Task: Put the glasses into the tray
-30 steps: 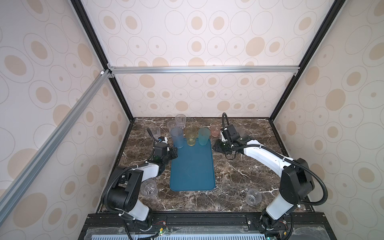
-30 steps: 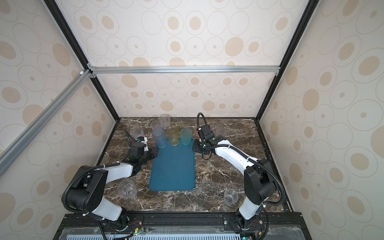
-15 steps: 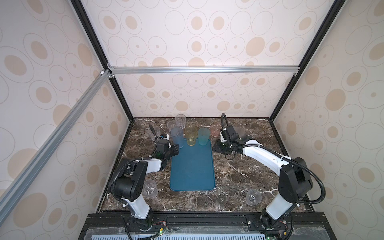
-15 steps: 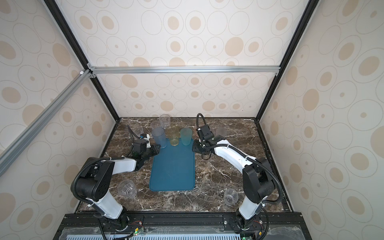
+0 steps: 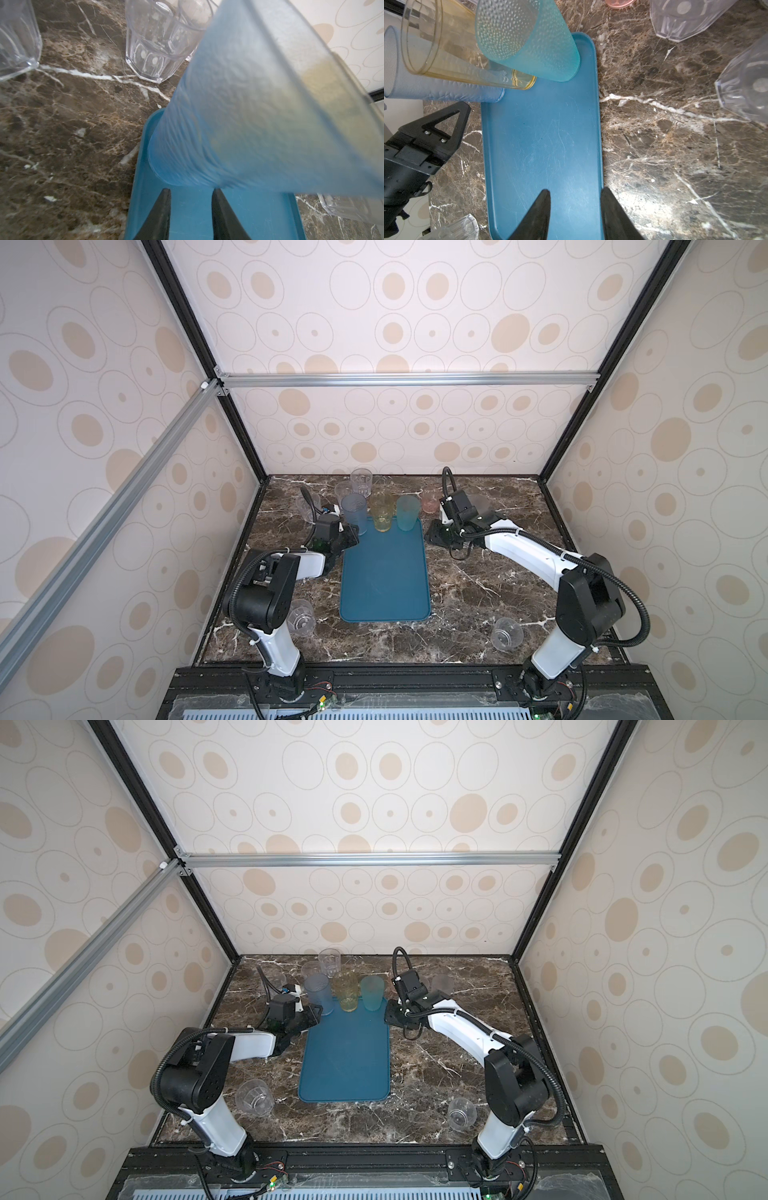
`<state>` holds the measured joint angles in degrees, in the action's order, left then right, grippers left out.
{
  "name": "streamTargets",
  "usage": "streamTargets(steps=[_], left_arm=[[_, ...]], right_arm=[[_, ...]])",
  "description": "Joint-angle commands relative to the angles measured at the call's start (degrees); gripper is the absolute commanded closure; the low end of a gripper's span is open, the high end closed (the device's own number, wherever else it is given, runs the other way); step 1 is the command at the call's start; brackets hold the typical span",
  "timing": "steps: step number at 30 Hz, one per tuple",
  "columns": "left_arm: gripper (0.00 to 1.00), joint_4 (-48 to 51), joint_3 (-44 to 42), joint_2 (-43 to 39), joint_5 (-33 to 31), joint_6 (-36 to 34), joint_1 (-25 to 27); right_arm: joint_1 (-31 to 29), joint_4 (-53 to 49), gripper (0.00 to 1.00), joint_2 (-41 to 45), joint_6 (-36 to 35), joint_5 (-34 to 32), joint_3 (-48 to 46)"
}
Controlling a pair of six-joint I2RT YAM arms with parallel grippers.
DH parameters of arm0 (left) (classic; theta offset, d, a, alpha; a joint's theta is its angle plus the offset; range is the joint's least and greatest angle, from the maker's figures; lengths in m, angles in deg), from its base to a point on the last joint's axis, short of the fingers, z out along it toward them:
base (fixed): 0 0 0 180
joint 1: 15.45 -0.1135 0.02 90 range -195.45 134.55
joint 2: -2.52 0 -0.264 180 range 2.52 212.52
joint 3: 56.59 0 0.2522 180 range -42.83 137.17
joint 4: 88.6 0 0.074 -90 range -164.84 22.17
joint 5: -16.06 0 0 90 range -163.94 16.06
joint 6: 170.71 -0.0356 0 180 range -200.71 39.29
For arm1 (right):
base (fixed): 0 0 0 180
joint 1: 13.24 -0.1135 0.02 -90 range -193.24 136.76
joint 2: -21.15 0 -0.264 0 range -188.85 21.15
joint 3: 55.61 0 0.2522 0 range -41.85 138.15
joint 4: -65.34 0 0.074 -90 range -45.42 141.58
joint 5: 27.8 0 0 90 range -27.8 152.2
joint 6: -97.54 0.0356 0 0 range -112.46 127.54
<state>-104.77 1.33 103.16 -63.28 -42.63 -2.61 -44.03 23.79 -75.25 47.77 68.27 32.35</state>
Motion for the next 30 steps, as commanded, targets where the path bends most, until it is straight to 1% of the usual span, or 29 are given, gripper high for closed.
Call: streamTargets(steps=[1, 16, 24, 27, 30], left_arm=[[0.67, -0.76, 2.04, 0.95, -0.03, -0.7, -0.62], [0.67, -0.57, 3.13, 1.58, 0.76, -0.94, -0.86], [0.65, 0.44, 2.69, -1.92, 2.04, -0.12, -0.88], [0.65, 1.2, 2.46, -3.67, 2.65, 0.5, -0.76], [0.65, 1.68, 1.18, -6.01, 3.04, 1.31, -0.66]], right_arm=[[-0.32, 0.12, 0.57, -0.19, 0.2, 0.08, -0.01], [-0.27, 0.12, 0.58, -0.15, 0.21, 0.17, 0.07], [-0.3, 0.29, 0.58, -0.4, 0.31, -0.16, 0.07], [-0.32, 0.31, 0.58, -1.5, 0.13, -1.64, 0.99], [-0.13, -0.3, 0.58, -3.98, -0.14, -4.85, 3.31]])
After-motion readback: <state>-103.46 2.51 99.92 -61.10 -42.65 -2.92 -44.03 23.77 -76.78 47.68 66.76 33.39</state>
